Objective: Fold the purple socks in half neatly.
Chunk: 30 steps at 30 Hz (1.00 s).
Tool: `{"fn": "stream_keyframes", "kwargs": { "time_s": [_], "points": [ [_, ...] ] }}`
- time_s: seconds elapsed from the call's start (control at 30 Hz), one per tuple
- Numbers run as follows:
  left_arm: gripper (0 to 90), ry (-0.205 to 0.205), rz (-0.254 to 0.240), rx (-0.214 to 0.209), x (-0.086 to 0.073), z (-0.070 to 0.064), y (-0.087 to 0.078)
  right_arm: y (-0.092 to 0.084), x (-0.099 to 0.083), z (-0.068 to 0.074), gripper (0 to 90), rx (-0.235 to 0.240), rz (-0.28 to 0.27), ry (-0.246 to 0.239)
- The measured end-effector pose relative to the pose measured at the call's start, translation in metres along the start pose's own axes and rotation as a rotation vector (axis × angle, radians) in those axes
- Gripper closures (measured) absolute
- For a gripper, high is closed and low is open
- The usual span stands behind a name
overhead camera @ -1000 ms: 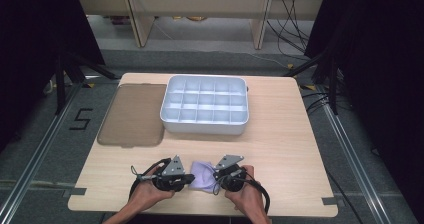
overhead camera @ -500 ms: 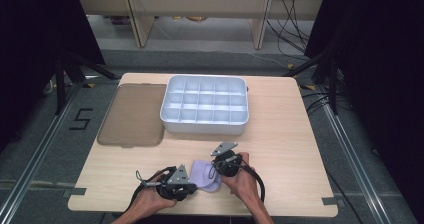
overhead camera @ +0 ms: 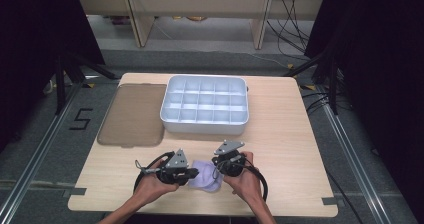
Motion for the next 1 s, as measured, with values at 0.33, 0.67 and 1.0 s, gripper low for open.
{"fn": "stream_keyframes", "kwargs": {
  "time_s": [0.33,0.67,1.0],
  "points": [
    [85.0,-0.024,0.068,0.031,-0.006,0.026,0.028,0.001,-0.003,0.015,88.1,0.047,0.045,-0.013],
    [80.0,-0.035,0.01,0.042,0.005,0.026,0.004,0.0,-0.001,0.023,87.3,0.063,0.023,-0.02],
    [56.3,-0.147,0.039,0.02,-0.013,0.019,-0.008,0.002,-0.006,0.034,86.8,0.119,0.057,-0.053]
  ]
}}
Point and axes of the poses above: each handheld gripper's, and its own axes: y roughly forward along the jaws, x roughly out of its top, z roughly to its left, the point moved 5 cm from there along y, roughly forward along the jaws, and after that the axes turned 10 degrees about -z, right-handed, at the moved point
